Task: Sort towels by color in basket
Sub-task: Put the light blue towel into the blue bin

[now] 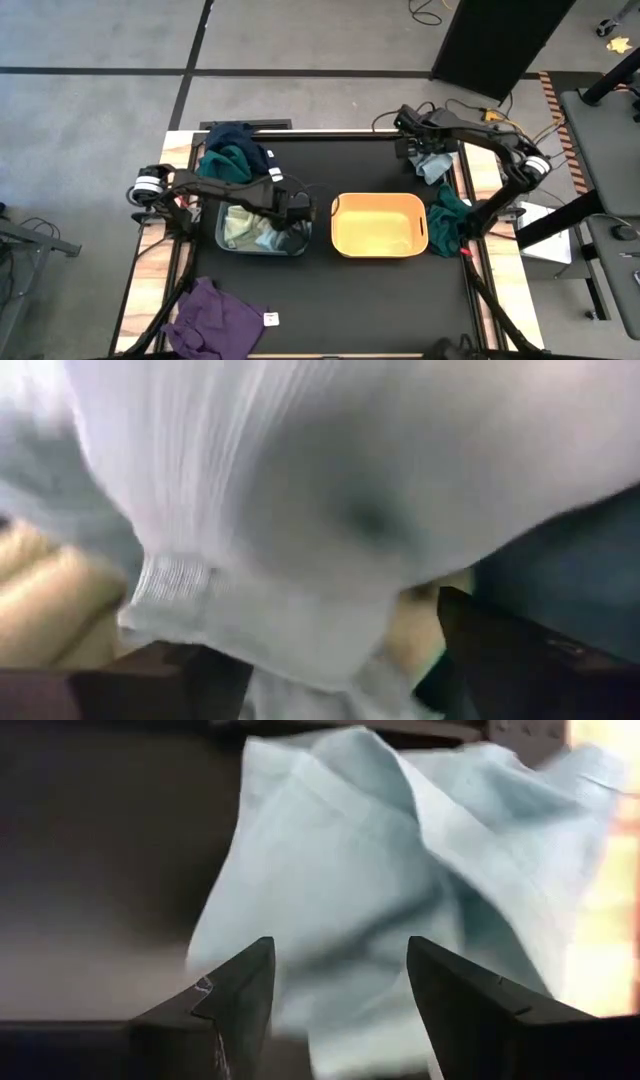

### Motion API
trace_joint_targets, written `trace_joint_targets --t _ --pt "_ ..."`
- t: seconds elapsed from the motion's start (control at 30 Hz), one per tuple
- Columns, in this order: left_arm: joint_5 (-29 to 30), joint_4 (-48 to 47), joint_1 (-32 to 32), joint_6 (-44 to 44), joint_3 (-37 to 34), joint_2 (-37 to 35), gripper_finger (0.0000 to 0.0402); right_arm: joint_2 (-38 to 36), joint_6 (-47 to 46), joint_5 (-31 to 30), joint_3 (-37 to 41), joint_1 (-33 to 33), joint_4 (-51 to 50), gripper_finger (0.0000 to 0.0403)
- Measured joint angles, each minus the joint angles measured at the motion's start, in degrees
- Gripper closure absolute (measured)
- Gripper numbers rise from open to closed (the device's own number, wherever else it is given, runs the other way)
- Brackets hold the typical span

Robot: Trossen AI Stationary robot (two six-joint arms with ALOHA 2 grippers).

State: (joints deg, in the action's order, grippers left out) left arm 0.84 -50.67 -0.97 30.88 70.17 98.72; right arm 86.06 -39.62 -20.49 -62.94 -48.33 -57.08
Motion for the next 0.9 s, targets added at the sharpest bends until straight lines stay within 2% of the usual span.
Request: trace_joint_targets --t 0.2,0.3,0.4,0.5,0.6,0.77,0.9 --pt "1.7 0.9 1.0 -1.4 3.4 1.4 0.0089 5.9 3.8 0.4 4.7 -4.6 8.3 0.0184" --pt "1.6 0.8 2.2 -2.4 4.7 2.0 0.0088 8.9 7.5 2.8 6.1 -5.3 11.5 0.0193" --pt "1.0 -1.6 3.3 -3.4 7.0 2.1 0.0087 10.3 11.0 3.9 7.1 -5.2 14.9 0.0231" --pt "-0.7 -5.8 3.9 -5.1 10.8 1.7 0.0087 10.8 14.0 4.8 7.5 -5.2 17.3 0.03" --pt "-3.5 -9.4 3.9 -8.5 14.0 1.6 0.0087 9.1 17.7 5.4 7.4 -4.9 18.9 0.0374" --pt "-3.8 -12.8 4.4 -10.9 13.6 1.6 0.0088 2.5 20.1 7.4 5.6 -2.2 19.9 0.0384" --pt "1.4 -7.5 4.8 -12.4 9.7 1.6 0.0091 -2.8 20.7 16.5 5.6 1.4 25.1 0.0384"
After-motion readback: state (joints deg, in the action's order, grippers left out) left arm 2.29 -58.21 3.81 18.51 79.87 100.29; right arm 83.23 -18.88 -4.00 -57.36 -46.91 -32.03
